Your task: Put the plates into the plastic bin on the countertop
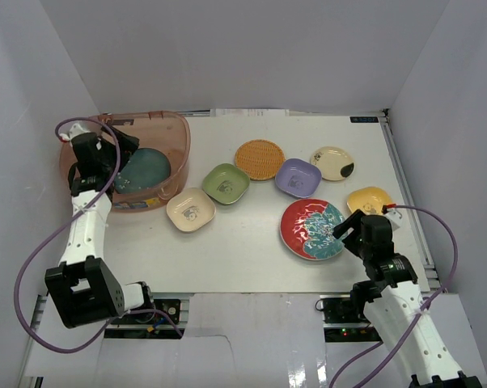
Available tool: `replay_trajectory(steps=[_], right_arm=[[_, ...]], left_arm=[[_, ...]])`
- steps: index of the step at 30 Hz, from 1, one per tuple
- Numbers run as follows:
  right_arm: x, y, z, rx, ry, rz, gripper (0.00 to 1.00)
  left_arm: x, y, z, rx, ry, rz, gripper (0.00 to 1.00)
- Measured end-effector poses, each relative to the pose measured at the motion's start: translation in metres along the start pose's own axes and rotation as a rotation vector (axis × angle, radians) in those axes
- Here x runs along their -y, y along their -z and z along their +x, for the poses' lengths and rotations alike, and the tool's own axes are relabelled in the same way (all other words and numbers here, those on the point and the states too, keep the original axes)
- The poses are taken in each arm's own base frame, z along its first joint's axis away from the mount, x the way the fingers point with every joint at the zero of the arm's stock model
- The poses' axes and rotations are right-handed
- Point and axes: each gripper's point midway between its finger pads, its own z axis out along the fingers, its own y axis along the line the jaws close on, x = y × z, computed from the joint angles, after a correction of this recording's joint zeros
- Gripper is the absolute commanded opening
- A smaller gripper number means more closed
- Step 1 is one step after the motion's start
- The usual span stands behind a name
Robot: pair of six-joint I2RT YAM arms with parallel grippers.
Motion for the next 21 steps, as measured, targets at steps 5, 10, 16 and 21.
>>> replay_trajectory(steps=[5,10,16,21], right_arm=[[0.009,-0.013,0.026,-0.078,-0.052,0.030,0.75],[0.012,-0.024,0.050,-0.153,-0.107,0.024,0.70],[-0.006,-0.038,0.053,-0.132,-0.223,-0.082,0.64],[-0.014,-0.045,0.056,-0.113,-0.306,-0.139,0.44]], left_arm=[[0.068,0.033,0.042,-0.118,-0.066,0.243,0.98],[0.147,0.108,0.090,-0.288,-0.167,0.637,0.98],[0.165,0.188,0.164,-0.551,-0.251,0.944,0.98],[0.135,0.214,0.218,-0.752,-0.262,0.990,0.98]])
